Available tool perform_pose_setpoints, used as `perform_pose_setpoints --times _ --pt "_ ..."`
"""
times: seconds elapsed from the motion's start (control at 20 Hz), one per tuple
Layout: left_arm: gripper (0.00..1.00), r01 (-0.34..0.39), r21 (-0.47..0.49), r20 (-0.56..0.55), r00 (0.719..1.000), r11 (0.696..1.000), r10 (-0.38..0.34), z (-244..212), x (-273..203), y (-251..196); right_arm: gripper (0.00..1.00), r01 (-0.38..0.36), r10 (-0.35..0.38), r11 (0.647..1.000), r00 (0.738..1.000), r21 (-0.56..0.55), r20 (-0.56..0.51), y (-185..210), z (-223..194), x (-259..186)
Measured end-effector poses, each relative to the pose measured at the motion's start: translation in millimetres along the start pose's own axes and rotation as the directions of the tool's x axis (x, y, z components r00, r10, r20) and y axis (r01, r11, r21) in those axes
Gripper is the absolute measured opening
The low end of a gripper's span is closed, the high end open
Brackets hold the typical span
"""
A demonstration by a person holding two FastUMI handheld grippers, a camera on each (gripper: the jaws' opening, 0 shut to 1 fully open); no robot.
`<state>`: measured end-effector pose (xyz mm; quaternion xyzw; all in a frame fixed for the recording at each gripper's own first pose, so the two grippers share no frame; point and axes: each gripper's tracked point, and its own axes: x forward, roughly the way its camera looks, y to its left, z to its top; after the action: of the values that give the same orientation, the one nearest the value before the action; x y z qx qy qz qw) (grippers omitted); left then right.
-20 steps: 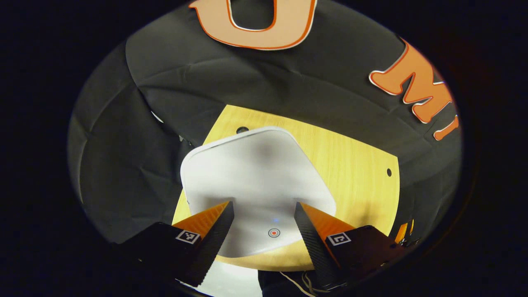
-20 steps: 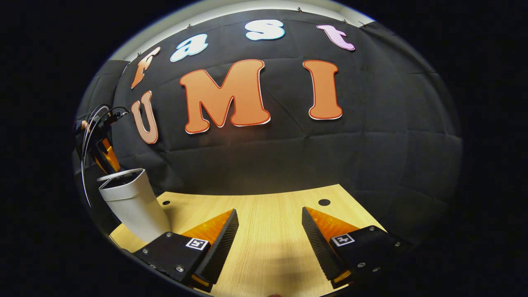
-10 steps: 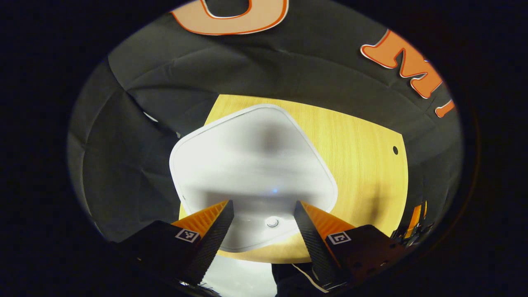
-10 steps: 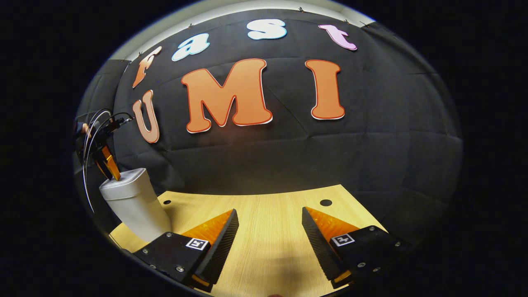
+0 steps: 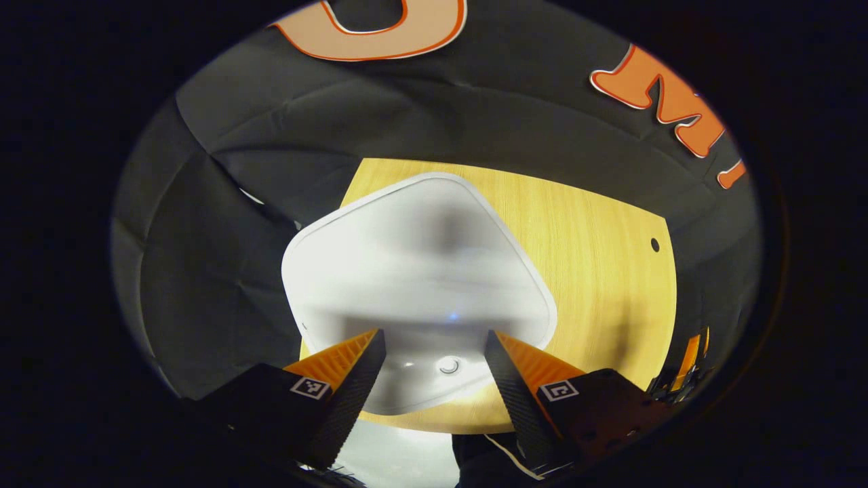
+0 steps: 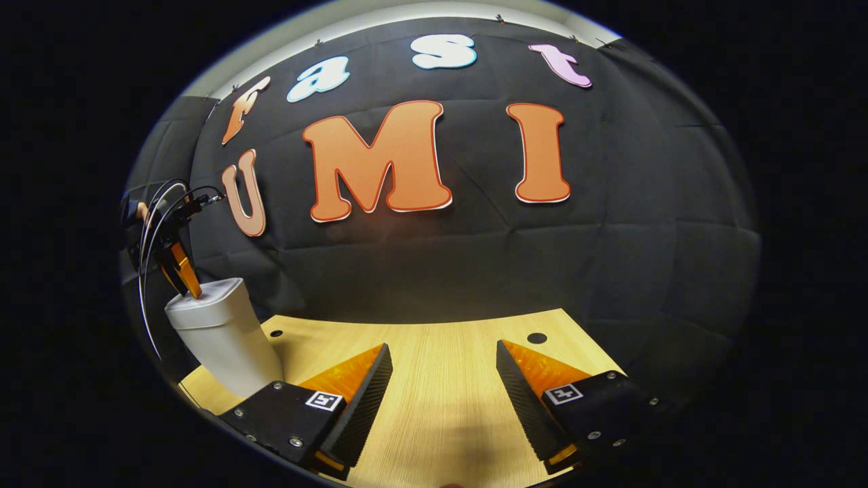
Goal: Press the lid of the desktop garbage bin to open it, pick up the crumpled paper on the desktop and throw it into the bin, then pick up the pop can on the desktop and drop it into the bin, and finally close the garbage bin lid.
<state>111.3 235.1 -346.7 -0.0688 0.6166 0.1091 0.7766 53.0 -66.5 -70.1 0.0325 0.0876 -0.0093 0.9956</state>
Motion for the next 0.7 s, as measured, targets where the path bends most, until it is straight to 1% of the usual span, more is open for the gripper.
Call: perform_pose_setpoints --times 0.1,0.2,0.4,0.45,0.6,0.7 --pt "0.96 0.002 -0.014 0.036 0.999 1.0 -0.002 3 -5 -3 0.92 0.0 0.0 1.0 1.0 -0.003 0.008 0 5 0" --pt "0.96 0.001 -0.018 0.1 0.995 1.0 0.001 9 -16 -11 0.92 -0.005 0.005 1.0 1.0 0.0 0.014 1 9 0" --pt "0.97 0.05 -0.018 0.203 0.978 0.999 -0.046 13 -40 -42 0.92 -0.027 0.027 1.0 0.999 -0.007 0.032 9 22 0" --pt "0.96 0.052 -0.018 0.225 0.973 0.998 -0.047 13 -46 -48 0.92 -0.033 0.033 0.999 0.999 -0.012 0.036 12 26 -1" --pt "0.97 0.052 0.0 0.329 0.943 0.999 -0.049 14 -66 -63 0.92 -0.041 0.043 0.999 0.998 -0.029 0.056 17 39 -3" --pt "0.97 0.091 0.015 0.391 0.916 0.996 -0.09 10 -74 -85 0.92 -0.05 0.052 0.998 0.996 -0.035 0.068 23 49 -5"
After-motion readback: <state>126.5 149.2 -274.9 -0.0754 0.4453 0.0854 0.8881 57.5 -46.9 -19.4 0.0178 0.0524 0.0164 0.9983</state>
